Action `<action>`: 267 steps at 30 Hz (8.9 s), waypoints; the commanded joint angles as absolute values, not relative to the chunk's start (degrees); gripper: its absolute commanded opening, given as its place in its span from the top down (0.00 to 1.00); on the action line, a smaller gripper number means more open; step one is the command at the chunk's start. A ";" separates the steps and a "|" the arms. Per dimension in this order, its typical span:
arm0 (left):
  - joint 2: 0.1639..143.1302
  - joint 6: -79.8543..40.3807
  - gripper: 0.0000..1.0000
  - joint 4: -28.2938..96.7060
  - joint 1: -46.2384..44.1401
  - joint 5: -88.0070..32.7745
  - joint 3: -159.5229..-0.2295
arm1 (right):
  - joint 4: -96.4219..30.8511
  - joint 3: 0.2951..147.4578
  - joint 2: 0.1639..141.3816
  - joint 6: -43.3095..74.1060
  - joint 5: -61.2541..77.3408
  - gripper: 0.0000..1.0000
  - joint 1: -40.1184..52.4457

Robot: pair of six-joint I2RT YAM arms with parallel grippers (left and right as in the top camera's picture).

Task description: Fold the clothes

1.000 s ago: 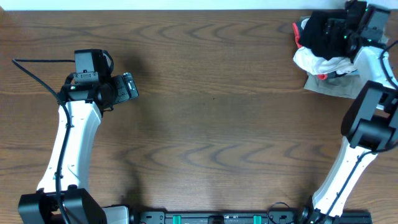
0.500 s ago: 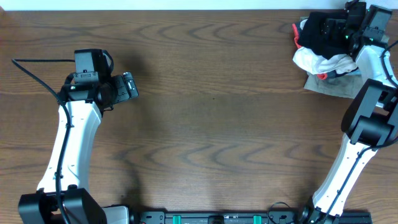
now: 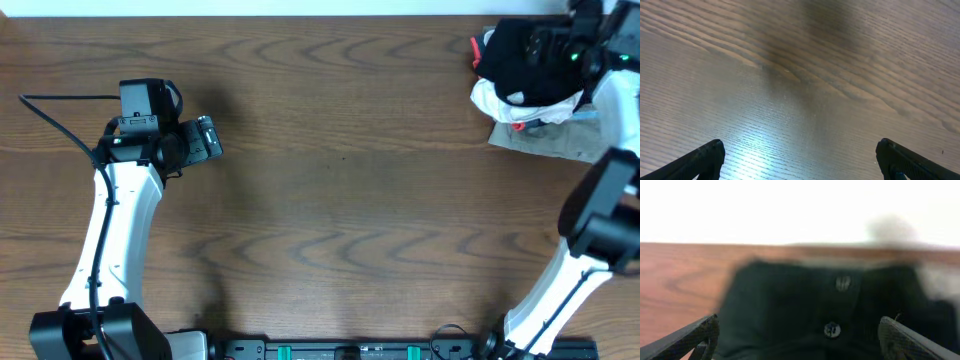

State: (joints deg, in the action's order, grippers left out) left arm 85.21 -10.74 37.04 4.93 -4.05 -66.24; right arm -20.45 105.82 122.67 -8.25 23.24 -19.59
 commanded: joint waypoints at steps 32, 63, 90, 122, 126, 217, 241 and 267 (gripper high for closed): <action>85.84 -11.27 0.02 37.19 5.06 -3.38 -66.50 | -40.29 106.08 98.89 11.11 51.88 0.01 -5.17; 85.84 -11.27 0.02 37.21 5.06 -3.38 -66.50 | -16.91 62.35 60.71 10.24 2.59 0.01 3.62; 85.84 -11.27 0.02 37.21 5.06 -3.38 -66.50 | 4.89 0.32 10.83 10.24 3.03 0.01 1.34; 85.84 -11.27 0.02 37.19 5.06 -3.38 -66.50 | -4.12 0.32 1.52 2.92 1.96 0.01 1.13; 85.84 -11.27 0.02 37.19 5.06 -3.38 -66.50 | -4.08 0.32 0.25 2.92 1.96 0.01 1.15; 0.10 -11.14 0.02 3.81 5.02 -4.16 -0.23 | -4.10 0.32 0.27 2.92 1.93 0.01 1.15; 0.34 -10.61 0.02 3.75 5.02 -3.99 -0.23 | -4.10 0.32 0.32 2.92 1.93 0.01 1.15; 0.36 -10.61 0.02 3.75 5.02 -3.99 -0.23 | -4.10 0.32 0.32 2.92 1.93 0.01 1.15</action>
